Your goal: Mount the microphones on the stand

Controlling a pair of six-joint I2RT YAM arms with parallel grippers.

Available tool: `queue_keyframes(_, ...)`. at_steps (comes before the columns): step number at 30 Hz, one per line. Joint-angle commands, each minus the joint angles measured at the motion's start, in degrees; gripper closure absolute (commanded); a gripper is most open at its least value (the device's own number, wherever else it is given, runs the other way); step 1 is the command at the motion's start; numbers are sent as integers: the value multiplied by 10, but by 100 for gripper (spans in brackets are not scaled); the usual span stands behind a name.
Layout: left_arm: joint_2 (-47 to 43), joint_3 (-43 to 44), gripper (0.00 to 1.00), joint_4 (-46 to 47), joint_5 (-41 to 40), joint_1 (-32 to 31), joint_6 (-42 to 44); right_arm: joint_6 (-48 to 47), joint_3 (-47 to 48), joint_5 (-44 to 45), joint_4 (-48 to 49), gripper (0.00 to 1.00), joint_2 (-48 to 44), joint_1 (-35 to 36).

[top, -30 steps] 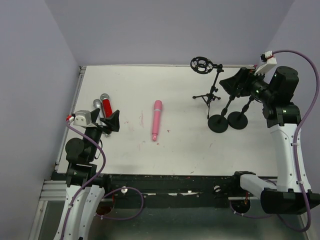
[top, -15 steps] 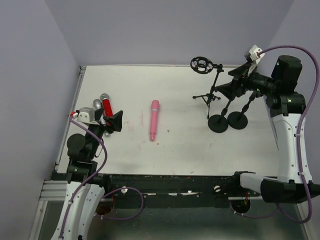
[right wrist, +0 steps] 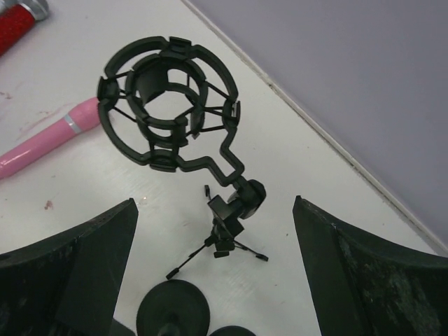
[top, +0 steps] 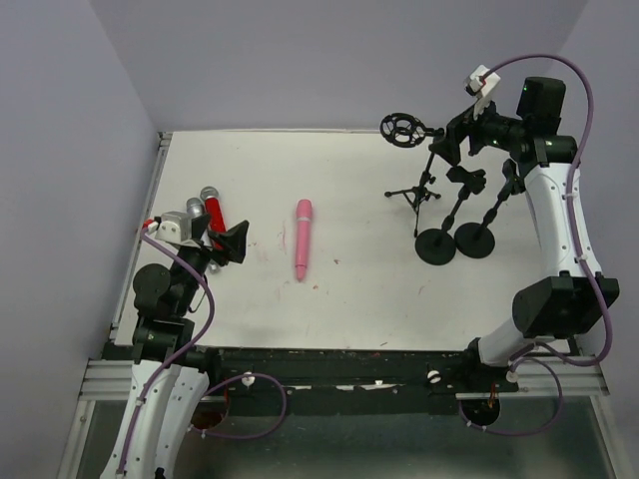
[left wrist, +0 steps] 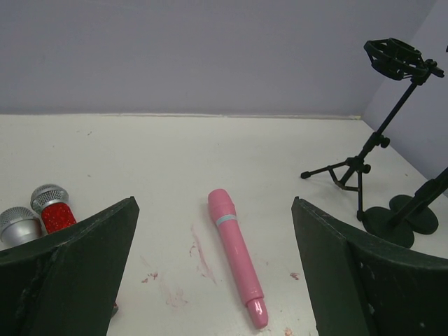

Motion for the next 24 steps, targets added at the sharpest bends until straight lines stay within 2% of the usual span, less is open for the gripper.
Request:
queue_keyframes(1, -5, 13, 1, -1, 18, -2, 6, -23, 35, 61, 10, 0, 27, -2)
queue_keyframes(6, -6, 14, 1, -1, 19, -2, 7, -1, 44, 39, 6, 0, 63, -1)
queue_keyframes(10, -8, 12, 1, 3, 24, -2, 5, -22, 41, 9, 14, 1, 74, -2)
queue_keyframes(15, -5, 12, 1, 3, 25, -2, 7, -34, 96, 32, -19, 1, 113, -2)
queue_keyframes(24, -11, 12, 1, 3, 24, -2, 12, 15, -18, 11, 54, 3, 96, -2)
